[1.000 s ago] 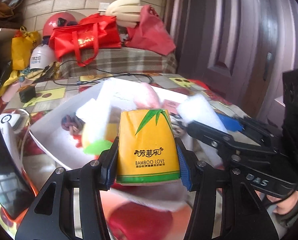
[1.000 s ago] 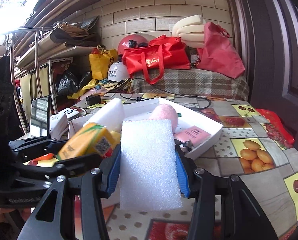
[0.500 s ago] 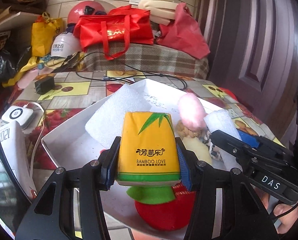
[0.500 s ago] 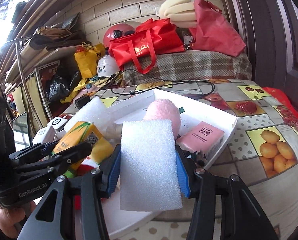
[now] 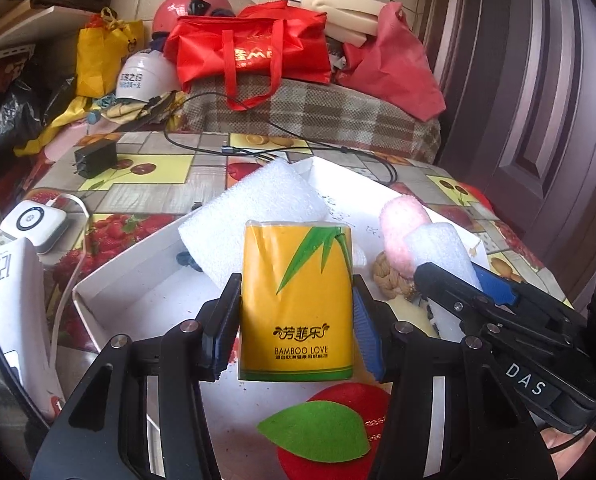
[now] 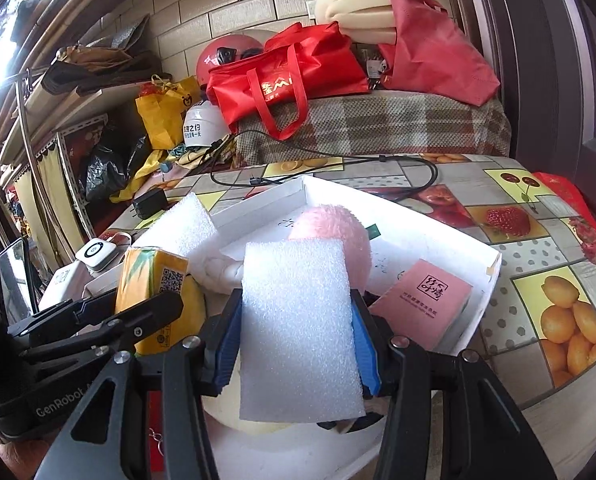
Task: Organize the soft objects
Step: 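Carry the foam block and yellow tissue pack over the white tray with both tools, then open both tools to drop the foam block and tissue pack into the tray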
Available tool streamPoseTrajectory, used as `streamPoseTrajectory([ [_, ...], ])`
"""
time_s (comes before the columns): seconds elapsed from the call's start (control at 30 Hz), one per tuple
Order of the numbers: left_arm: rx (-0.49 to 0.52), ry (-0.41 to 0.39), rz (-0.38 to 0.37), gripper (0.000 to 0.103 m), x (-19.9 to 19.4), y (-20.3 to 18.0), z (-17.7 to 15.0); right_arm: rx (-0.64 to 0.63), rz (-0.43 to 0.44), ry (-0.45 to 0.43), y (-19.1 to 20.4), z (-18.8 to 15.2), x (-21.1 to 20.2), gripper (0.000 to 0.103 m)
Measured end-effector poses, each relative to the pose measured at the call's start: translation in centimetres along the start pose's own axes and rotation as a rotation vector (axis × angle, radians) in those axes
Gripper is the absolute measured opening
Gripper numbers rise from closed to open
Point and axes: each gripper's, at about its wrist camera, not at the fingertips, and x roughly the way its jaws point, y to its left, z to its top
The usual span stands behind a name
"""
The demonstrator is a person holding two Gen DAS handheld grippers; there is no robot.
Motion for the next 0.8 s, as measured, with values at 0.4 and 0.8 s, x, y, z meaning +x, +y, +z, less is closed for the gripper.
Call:
streamPoseTrajectory([
  [0.4,-0.083,-0.111,0.06,0.099,-2.7,2.0,-0.7,0.088,-0.025,-0.068,-1.6,0.0,-1.3,0.103],
  [0.8,0.021,-0.17,0.053,0.099,-6.0,-1.9,-2.8,0.119,-0.026,-0.088,-3.2,-1.9,-5.1,0.103],
])
